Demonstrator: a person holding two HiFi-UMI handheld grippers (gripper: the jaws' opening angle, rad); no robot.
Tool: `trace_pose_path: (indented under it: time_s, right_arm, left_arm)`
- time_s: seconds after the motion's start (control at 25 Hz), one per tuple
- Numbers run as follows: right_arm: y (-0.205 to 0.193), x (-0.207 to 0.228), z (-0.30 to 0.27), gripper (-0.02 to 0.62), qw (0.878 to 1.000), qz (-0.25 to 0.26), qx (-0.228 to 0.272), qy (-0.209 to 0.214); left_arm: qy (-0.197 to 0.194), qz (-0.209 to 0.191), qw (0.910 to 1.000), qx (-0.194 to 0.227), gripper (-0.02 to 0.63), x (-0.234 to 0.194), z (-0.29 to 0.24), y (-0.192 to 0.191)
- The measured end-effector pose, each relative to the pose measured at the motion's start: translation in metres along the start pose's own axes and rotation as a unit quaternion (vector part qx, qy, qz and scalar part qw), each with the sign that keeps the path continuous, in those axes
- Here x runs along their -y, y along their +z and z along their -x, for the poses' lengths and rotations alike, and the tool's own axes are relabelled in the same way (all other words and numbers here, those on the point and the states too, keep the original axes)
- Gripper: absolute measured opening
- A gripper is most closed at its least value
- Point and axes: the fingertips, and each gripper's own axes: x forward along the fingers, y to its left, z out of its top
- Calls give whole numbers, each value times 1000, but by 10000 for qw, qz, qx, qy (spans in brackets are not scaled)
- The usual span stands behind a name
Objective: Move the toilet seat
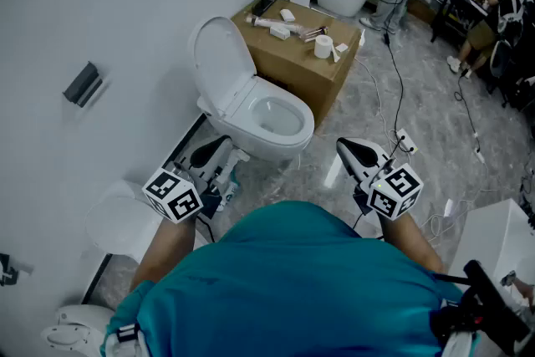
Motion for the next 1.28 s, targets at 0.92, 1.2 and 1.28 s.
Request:
trace_pose_path:
  time_s: [0.92, 1.2, 1.28]
  right_arm:
    - [27, 90, 65, -11, 9988, -33, 402, 280]
    - [13, 148, 89, -11, 9990, -53, 283, 345]
    - [10, 160, 86, -11, 9989, -106, 247, 373]
  left_arm:
    - [135, -162, 9998, -31, -3, 64, -94, -12]
    - [78, -86, 9983, -567, -2, 82, -161, -42]
    - [17, 4, 9976, -689, -2, 82, -176, -50]
